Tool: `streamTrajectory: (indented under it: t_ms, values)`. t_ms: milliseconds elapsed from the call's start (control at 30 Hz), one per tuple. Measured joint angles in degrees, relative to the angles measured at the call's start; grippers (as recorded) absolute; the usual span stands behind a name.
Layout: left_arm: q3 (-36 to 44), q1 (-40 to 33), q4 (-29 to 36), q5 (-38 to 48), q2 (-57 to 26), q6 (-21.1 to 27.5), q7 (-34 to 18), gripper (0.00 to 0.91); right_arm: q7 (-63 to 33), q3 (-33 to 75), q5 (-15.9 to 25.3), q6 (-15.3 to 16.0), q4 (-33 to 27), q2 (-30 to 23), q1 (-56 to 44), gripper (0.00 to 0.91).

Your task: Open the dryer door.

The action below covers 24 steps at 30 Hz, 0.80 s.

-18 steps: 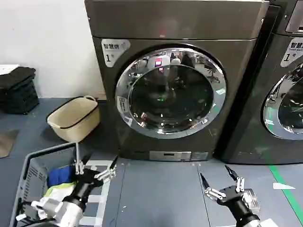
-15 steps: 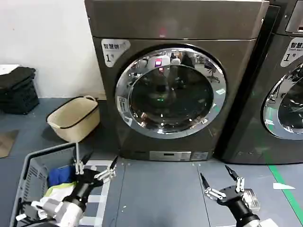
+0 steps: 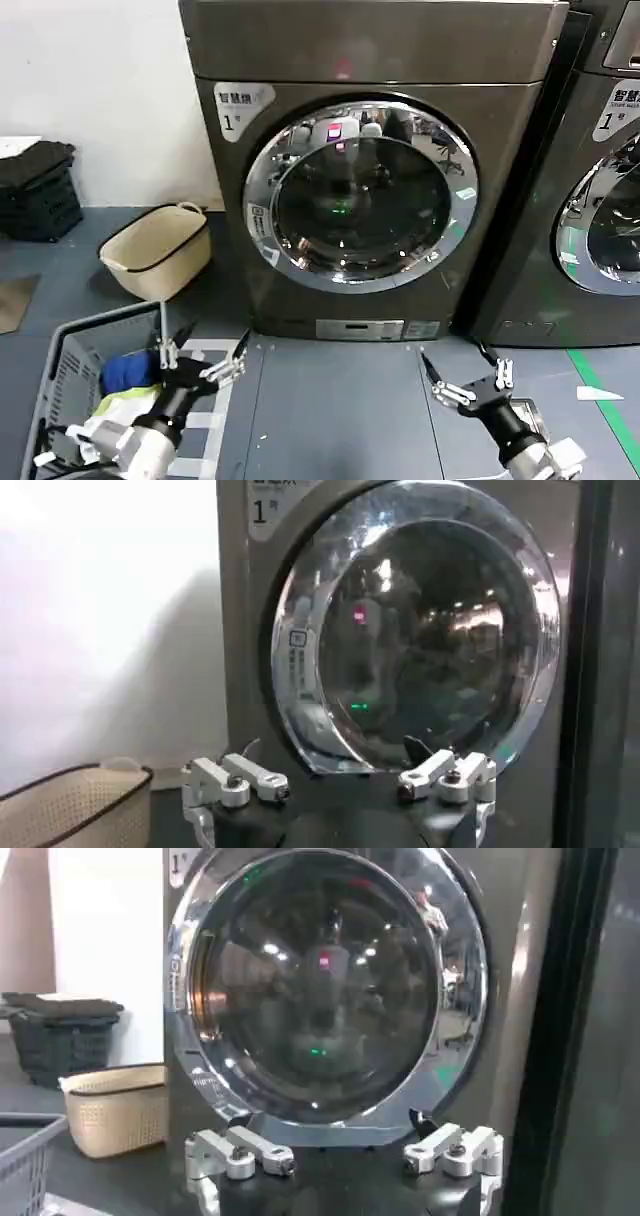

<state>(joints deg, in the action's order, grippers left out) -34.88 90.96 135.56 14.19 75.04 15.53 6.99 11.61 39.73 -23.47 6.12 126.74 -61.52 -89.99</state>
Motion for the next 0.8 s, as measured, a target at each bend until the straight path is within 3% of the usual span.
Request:
streamTrajectory:
  t_ms: [800]
  values:
    - [-0.2, 1.2, 0.2, -1.0, 0.1, -1.5, 0.2, 0.907, 0.8, -16.3, -13.2, 0.4, -10.7, 17.8, 26.0, 0.907]
